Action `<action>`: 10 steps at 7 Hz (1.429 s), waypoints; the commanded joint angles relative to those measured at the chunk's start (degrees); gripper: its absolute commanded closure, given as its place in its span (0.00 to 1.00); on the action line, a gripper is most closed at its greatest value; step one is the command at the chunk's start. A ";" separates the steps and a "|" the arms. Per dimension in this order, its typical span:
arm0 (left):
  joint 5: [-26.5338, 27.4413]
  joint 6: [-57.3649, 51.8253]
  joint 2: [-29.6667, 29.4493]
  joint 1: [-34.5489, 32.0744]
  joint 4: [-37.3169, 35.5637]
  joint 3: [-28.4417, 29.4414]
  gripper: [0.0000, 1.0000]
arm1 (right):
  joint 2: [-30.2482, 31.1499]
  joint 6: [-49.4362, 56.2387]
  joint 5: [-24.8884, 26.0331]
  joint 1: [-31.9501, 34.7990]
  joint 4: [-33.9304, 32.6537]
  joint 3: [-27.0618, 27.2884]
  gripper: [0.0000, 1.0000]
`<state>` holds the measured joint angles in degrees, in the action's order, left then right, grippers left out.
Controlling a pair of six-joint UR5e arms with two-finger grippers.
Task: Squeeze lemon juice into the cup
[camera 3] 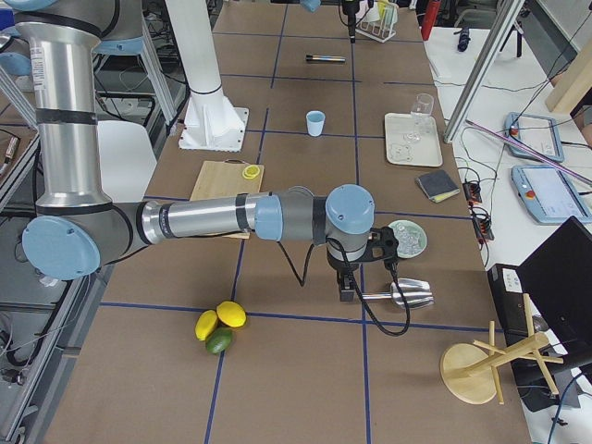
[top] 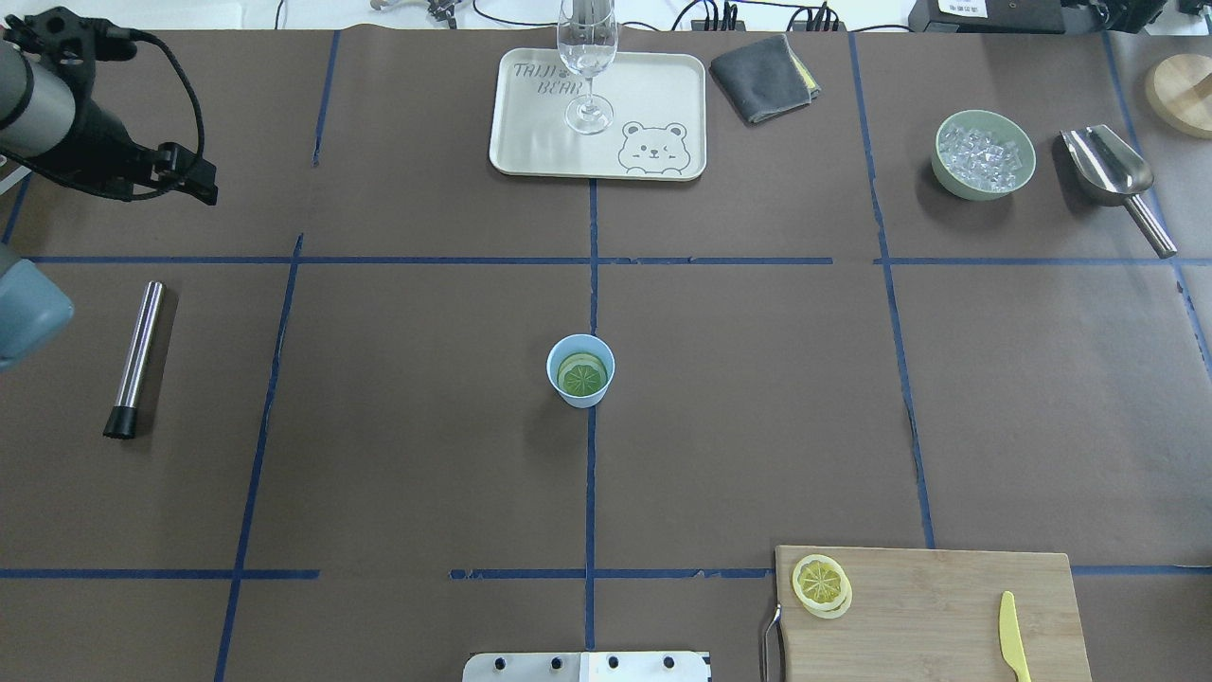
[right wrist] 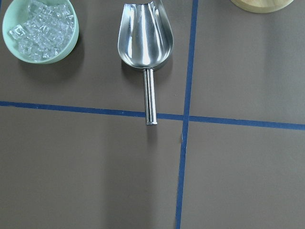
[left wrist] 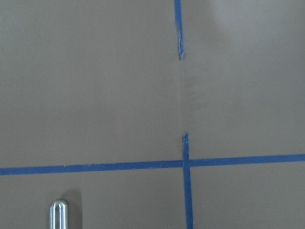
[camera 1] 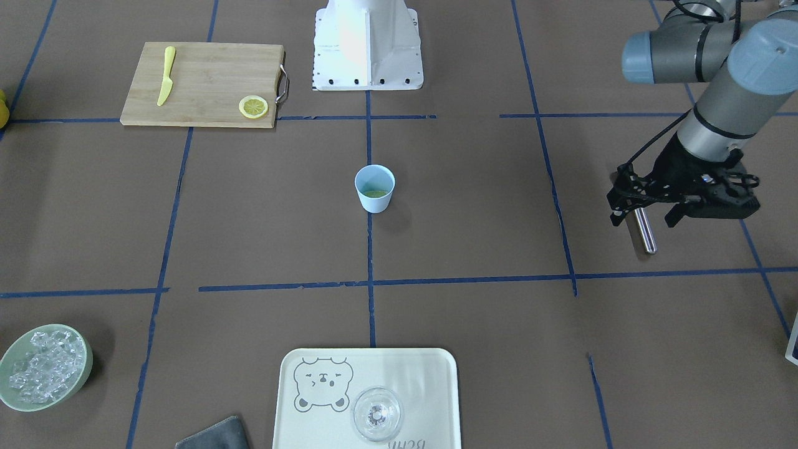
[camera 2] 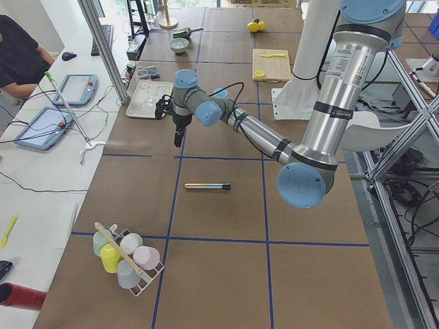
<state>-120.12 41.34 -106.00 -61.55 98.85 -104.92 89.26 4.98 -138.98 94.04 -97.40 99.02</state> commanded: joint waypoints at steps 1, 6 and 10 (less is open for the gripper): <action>-0.03 -14.10 0.18 -7.32 -6.34 -0.73 0.00 | 0.48 -0.06 -0.06 0.00 -0.15 0.12 0.00; -10.14 -52.02 13.18 -26.31 -7.71 12.34 0.00 | 1.00 -0.06 -0.41 0.00 -0.42 -0.32 0.00; -10.05 -51.89 17.50 -28.89 -8.24 12.46 0.00 | 2.24 -0.06 -0.42 0.00 -0.51 -2.94 0.00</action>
<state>-130.14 -10.49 -88.73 -89.97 90.83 -92.53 91.18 4.92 -139.45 94.04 -97.90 97.64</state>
